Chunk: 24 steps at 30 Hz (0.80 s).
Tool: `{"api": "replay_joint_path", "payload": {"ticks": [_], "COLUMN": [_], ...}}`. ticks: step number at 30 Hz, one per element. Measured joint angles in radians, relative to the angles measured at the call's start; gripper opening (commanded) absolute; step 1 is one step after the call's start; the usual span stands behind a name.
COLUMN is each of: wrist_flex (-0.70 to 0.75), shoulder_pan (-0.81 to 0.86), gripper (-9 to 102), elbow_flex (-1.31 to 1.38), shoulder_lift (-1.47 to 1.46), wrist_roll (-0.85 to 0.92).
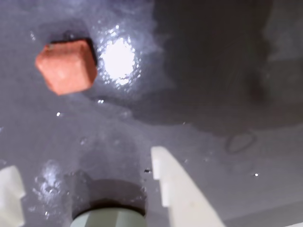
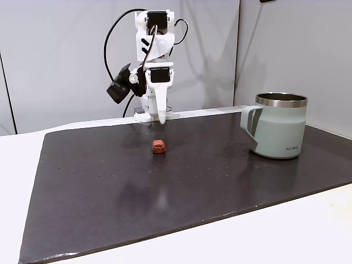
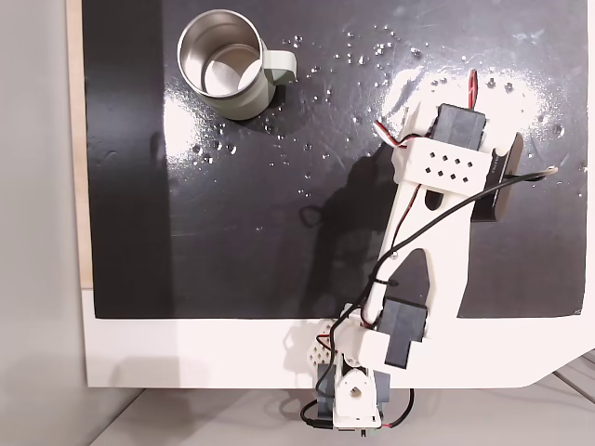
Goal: Grasp a cube and put it in the cup.
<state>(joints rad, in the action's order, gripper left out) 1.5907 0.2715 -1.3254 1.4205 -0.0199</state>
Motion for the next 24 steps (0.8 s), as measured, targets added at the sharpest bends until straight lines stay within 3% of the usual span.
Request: {"api": "replay_joint_path", "payload": {"ticks": [14,24], "wrist_flex": [-0.015,0.018], "shoulder_pan": [0.063,0.063], "gripper": [31,31], "elbow_flex": [0.091,0.316], "shoulder_lift": [-0.193,-0.370], "wrist_roll": [0.049,0.069]}}
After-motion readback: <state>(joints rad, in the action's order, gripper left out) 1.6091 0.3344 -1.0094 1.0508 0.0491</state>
